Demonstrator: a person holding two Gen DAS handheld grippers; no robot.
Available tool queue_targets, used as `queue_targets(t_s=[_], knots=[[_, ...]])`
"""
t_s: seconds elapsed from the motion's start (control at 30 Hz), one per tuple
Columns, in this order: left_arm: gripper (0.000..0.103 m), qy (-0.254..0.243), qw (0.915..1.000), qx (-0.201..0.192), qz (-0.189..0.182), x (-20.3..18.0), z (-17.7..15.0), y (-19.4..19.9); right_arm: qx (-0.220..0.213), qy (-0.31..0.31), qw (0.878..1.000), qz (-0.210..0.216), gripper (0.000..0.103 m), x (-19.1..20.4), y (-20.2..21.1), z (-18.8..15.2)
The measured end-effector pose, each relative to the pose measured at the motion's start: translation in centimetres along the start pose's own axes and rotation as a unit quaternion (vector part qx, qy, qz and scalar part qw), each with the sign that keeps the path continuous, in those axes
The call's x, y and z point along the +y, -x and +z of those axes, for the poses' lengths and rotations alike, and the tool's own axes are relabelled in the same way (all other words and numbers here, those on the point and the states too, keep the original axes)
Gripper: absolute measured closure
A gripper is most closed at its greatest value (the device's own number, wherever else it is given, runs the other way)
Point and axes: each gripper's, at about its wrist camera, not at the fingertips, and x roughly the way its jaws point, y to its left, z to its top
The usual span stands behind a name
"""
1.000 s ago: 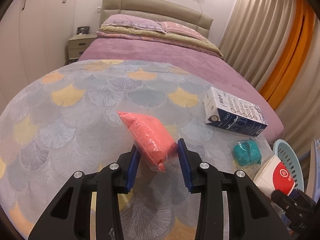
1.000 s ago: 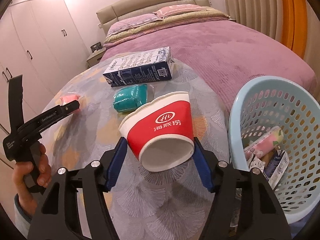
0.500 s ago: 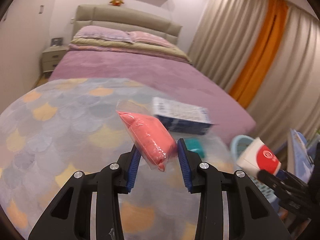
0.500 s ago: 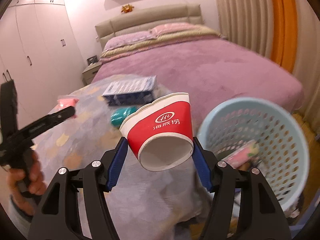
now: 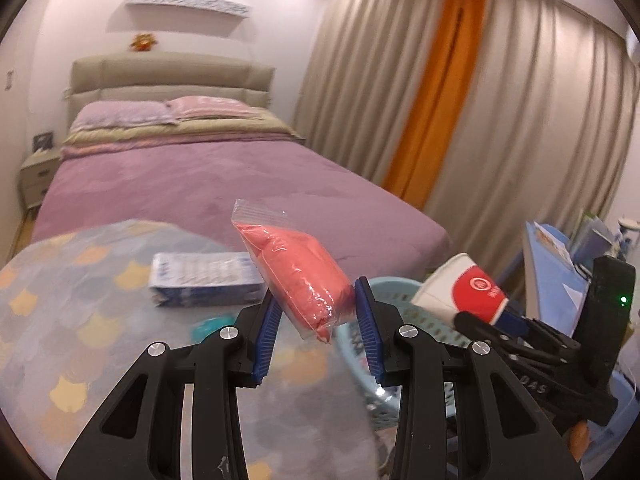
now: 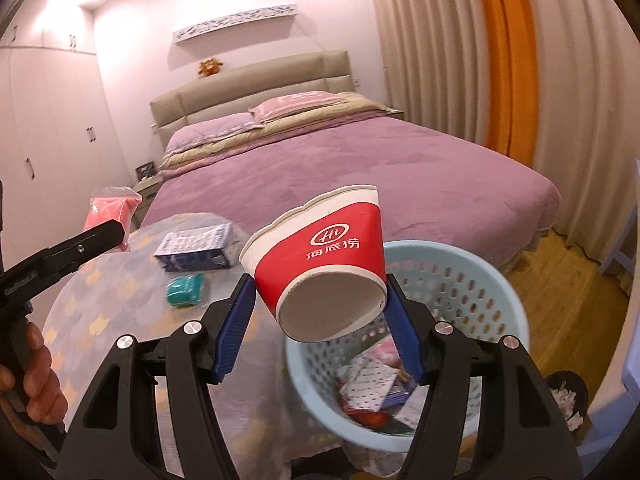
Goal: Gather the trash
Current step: 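Carry the pink bag and red cup over the blue basket and release both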
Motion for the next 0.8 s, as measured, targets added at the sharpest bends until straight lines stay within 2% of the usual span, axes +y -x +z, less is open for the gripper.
queue_targets(t_s=[0.2, 0.37, 0.6, 0.8], knots=[[0.068, -0.031, 0.9991, 0.015, -0.026, -3.7, -0.1, -2.2, 0.005, -0.025, 1.0, -0.015, 0.042, -2.7, -0.1, 0.1], [0.068, -0.045, 0.9975, 0.04, -0.037, -6.2, -0.7, -4.9, 0.026, -0.061, 0.997, -0.029, 0.042, -5.3, -1.0, -0.2], [0.068, -0.052, 0.9951, 0.069, -0.048, -7.4, -1.5, -7.5, 0.069, -0.113, 0.99, -0.057, 0.042, -8.8, -2.7, -0.9], [0.068, -0.075, 0.9937, 0.07, -0.045, -8.5, -1.7, -8.3, 0.088, -0.114, 0.987, -0.066, 0.042, -9.7, -4.2, -2.0]])
